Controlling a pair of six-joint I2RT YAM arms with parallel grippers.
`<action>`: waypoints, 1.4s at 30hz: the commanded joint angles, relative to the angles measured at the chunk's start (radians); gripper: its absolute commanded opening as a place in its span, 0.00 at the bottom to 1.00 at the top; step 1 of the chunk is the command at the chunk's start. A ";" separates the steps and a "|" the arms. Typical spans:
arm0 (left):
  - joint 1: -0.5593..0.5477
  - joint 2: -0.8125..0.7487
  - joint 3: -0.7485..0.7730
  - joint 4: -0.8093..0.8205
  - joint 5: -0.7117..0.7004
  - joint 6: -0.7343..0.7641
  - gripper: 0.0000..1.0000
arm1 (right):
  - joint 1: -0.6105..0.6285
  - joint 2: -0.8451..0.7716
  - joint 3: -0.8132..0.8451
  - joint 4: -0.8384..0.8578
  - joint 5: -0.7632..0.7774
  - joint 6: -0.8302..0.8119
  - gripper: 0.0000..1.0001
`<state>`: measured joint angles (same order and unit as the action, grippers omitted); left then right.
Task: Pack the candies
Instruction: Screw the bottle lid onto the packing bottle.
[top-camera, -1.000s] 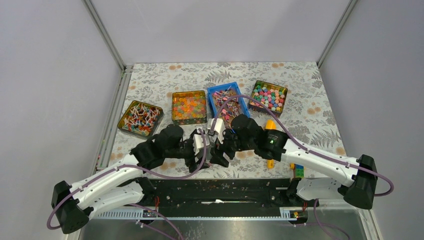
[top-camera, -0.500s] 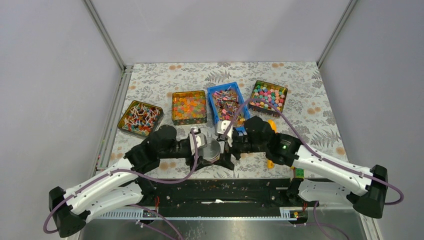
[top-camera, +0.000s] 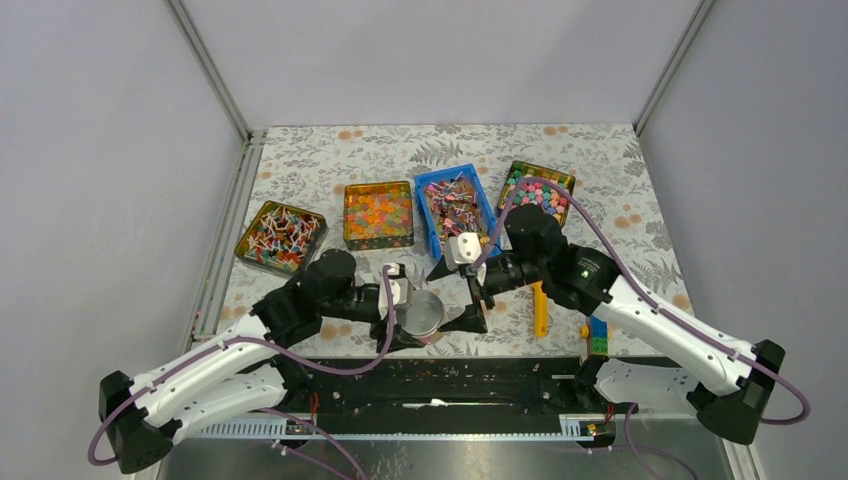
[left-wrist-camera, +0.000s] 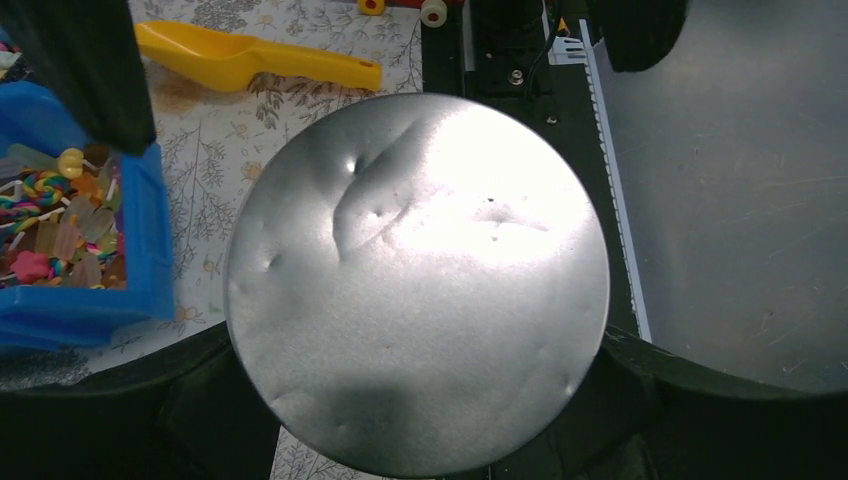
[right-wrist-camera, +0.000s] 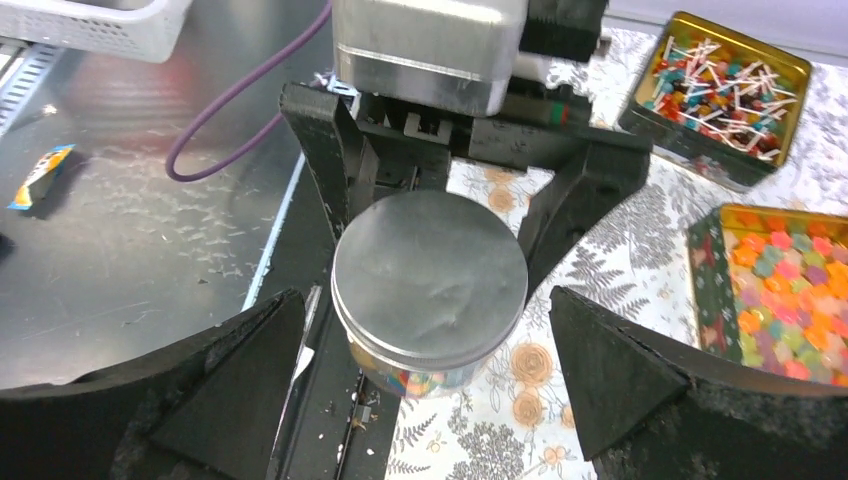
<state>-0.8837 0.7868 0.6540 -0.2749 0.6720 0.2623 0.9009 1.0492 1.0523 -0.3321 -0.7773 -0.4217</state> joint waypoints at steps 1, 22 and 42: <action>-0.002 0.019 0.049 0.087 0.095 0.018 0.35 | -0.006 0.068 0.066 -0.006 -0.133 -0.039 1.00; -0.003 0.047 0.095 0.088 0.106 0.038 0.35 | -0.005 0.149 0.041 -0.025 -0.050 -0.067 0.97; -0.003 0.079 0.109 0.150 0.055 0.012 0.35 | -0.004 0.121 -0.070 0.143 0.048 0.105 0.56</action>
<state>-0.8814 0.8726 0.6937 -0.3134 0.7269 0.2916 0.9005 1.1687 1.0222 -0.2951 -0.8394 -0.4011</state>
